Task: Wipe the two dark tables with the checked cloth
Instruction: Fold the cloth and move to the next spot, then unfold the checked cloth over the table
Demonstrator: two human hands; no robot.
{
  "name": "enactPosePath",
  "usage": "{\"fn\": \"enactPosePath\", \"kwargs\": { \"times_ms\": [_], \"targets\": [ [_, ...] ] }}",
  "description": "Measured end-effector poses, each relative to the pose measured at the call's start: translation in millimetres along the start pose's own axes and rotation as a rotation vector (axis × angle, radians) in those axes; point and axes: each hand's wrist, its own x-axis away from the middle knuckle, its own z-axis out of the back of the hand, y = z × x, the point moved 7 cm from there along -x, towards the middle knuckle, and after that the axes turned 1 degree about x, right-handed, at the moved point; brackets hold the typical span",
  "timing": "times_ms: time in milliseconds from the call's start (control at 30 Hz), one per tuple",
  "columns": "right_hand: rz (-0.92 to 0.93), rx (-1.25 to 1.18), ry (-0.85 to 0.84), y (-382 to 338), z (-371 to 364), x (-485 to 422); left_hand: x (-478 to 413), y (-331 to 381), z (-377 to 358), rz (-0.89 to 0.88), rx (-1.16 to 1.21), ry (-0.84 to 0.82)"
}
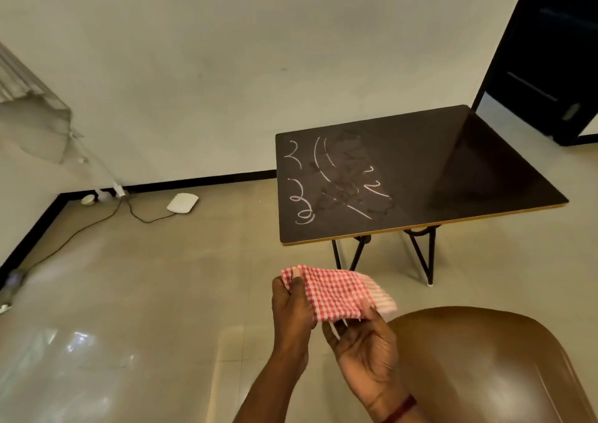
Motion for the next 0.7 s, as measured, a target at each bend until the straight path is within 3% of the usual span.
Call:
{"fn": "enactPosePath", "kwargs": {
  "times_ms": [133,333,700],
  "targets": [
    [-0.015,0.009,0.006,13,-30,-45,-58,14,11,0.003,-0.056,-0.026],
    [0.127,0.049,0.1,19,-79,-129,-167,26,18,0.072,-0.167,-0.099],
    [0.372,0.243,0.23,12,-168,-226,-328,73,40,0.171,-0.387,-0.379]
  ]
}}
